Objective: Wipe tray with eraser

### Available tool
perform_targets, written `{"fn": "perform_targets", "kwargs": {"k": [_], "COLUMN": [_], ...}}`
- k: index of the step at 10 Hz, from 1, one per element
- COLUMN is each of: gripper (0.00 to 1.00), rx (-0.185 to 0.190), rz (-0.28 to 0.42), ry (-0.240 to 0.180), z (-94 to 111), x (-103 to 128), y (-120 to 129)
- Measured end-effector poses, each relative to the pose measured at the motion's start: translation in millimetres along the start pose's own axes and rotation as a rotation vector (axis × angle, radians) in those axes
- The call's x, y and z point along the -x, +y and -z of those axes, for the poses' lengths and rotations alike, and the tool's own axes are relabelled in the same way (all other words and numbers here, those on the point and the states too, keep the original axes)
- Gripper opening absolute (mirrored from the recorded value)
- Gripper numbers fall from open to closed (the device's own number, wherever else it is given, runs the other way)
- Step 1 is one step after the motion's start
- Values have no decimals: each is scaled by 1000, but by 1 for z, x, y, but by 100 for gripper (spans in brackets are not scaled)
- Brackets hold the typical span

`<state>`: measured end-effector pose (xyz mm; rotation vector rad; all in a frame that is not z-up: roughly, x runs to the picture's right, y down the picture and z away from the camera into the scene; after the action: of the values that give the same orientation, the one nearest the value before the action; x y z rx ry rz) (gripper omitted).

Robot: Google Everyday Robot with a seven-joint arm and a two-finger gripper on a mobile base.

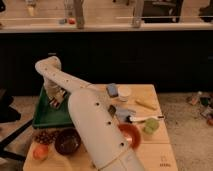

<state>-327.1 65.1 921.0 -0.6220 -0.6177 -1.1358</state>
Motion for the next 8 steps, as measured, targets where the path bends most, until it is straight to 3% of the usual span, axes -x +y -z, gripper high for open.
{"fn": "perform_targets", "kwargs": {"k": [2,4,6,8], "gripper": [0,0,0,0], "rx": [4,4,-4,-7], "rz": [80,127,125,87], "ry": [-7,-12,-12,1], "z": [-7,-8,-7,0], "x": [22,39,54,56], "y": [-14,-11,8,44]}}
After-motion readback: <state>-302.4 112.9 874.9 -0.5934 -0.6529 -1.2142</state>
